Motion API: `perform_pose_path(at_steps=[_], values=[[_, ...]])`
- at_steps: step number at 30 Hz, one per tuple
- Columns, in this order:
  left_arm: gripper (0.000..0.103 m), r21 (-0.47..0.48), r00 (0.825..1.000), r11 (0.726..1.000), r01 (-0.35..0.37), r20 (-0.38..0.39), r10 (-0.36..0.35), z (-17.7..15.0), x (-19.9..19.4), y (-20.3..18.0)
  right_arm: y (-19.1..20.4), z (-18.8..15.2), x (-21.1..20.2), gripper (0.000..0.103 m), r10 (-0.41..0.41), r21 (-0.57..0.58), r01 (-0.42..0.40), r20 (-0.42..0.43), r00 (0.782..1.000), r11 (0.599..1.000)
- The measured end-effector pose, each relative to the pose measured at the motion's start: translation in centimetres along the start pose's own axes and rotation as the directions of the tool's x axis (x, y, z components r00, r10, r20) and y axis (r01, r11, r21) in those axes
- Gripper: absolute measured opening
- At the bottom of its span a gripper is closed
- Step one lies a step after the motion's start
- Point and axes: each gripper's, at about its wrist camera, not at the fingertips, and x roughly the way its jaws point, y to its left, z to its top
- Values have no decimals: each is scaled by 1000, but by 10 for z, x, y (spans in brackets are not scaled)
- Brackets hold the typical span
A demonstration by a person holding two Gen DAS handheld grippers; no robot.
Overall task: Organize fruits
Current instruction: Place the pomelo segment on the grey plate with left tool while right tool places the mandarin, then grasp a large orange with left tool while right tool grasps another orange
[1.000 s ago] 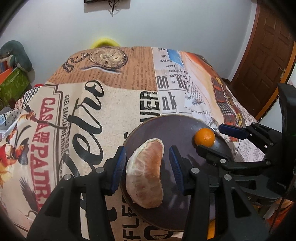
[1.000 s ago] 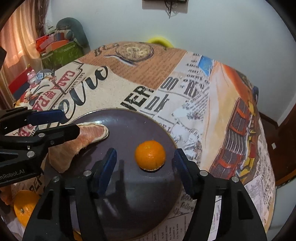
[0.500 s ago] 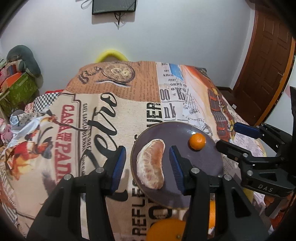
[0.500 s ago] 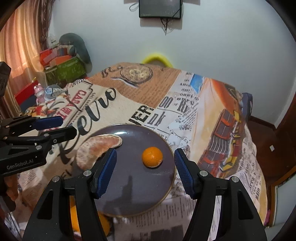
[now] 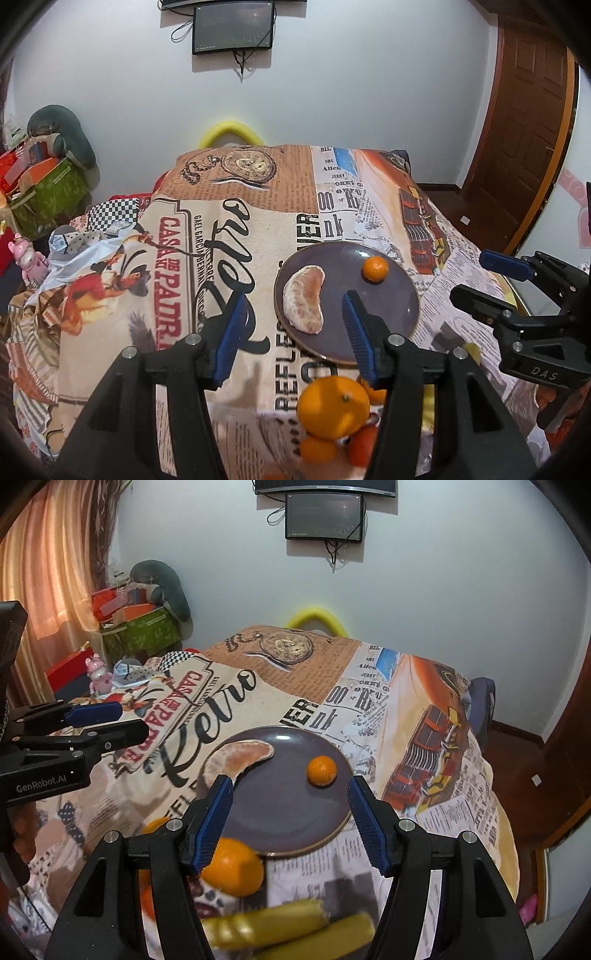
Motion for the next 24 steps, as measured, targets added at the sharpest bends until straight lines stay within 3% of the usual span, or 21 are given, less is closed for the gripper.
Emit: perform_pose_path(at_steps=[12, 24], values=[[62, 6, 1000, 1000, 4, -24, -4, -32, -24, 2, 17, -29, -6, 61, 28, 24, -27, -41, 999, 999], [66, -27, 992, 999, 26, -121, -29, -66, 7, 8, 29, -62, 31, 61, 78, 48, -71, -165, 983, 996]])
